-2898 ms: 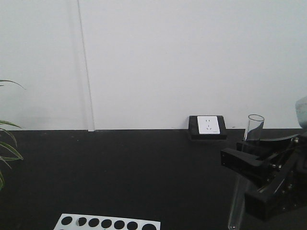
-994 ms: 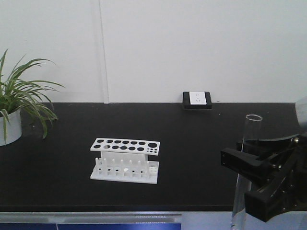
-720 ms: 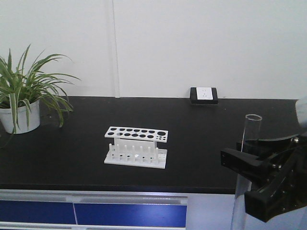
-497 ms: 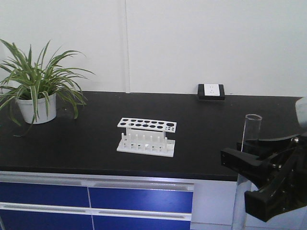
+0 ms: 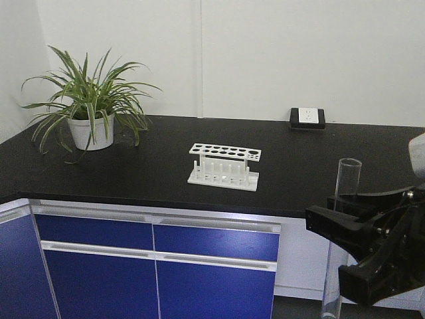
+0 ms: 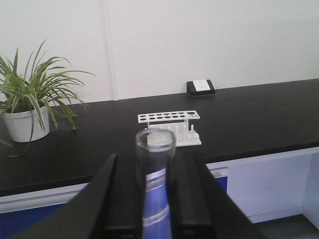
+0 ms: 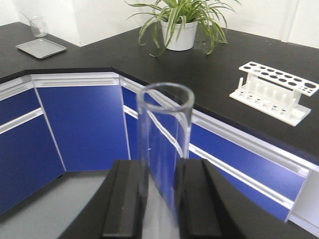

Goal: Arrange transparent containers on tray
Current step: 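Drive the base away from the rack holding both tubes upright, then drive the base to the counter with the yellow tray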

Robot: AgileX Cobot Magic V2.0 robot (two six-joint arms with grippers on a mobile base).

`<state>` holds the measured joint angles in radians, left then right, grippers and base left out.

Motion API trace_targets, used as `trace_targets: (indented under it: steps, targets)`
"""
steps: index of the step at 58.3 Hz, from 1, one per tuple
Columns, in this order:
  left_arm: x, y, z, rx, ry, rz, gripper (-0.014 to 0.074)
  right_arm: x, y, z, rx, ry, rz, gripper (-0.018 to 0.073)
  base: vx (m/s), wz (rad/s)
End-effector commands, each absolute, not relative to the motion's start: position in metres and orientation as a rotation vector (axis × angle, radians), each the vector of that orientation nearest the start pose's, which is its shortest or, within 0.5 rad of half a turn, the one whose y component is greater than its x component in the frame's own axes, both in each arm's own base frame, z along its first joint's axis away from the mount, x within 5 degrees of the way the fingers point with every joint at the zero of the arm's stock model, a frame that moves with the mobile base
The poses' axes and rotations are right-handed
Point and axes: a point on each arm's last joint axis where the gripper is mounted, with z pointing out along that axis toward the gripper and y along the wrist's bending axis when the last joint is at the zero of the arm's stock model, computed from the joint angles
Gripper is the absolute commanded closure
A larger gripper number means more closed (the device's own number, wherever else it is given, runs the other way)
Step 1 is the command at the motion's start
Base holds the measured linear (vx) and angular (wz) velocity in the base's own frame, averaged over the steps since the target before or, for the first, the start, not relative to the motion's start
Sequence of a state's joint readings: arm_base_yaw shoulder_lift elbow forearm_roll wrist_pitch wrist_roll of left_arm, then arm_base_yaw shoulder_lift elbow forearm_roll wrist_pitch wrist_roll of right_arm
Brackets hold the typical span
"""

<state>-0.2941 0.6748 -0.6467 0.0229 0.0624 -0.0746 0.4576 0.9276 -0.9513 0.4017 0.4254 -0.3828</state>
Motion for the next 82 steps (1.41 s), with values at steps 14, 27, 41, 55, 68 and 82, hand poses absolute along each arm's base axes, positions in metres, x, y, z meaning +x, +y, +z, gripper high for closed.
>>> trace_targets:
  steps: [14, 27, 41, 55, 68, 82]
  targets:
    - [0.1349, -0.0418, 0.3851, 0.170, 1.454, -0.300, 0.0457, 0.1678, 0.0952, 0.4163, -0.494, 1.688, 0.449, 0.0487, -0.25, 0.10]
    - [0.1349, -0.0418, 0.3851, 0.170, 1.454, -0.300, 0.0457, 0.1678, 0.0952, 0.4163, -0.494, 1.688, 0.449, 0.0487, -0.23, 0.11]
    - [0.1349, -0.0418, 0.3851, 0.170, 1.454, -0.300, 0.0457, 0.1678, 0.0952, 0.4163, -0.494, 1.688, 0.449, 0.0487, -0.19, 0.22]
    - [0.1349, -0.0418, 0.3851, 0.170, 1.454, -0.300, 0.0457, 0.1678, 0.0952, 0.4163, -0.494, 1.688, 0.449, 0.0487, -0.13, 0.42]
    - [0.1349, -0.0418, 0.3851, 0.170, 1.454, -0.300, 0.0457, 0.1678, 0.0952, 0.4163, -0.494, 1.688, 0.449, 0.0487, -0.10, 0.50]
    - [0.1349, -0.0418, 0.3851, 0.170, 1.454, -0.300, 0.0457, 0.1678, 0.0952, 0.4163, -0.494, 1.688, 0.449, 0.0487, -0.08, 0.56]
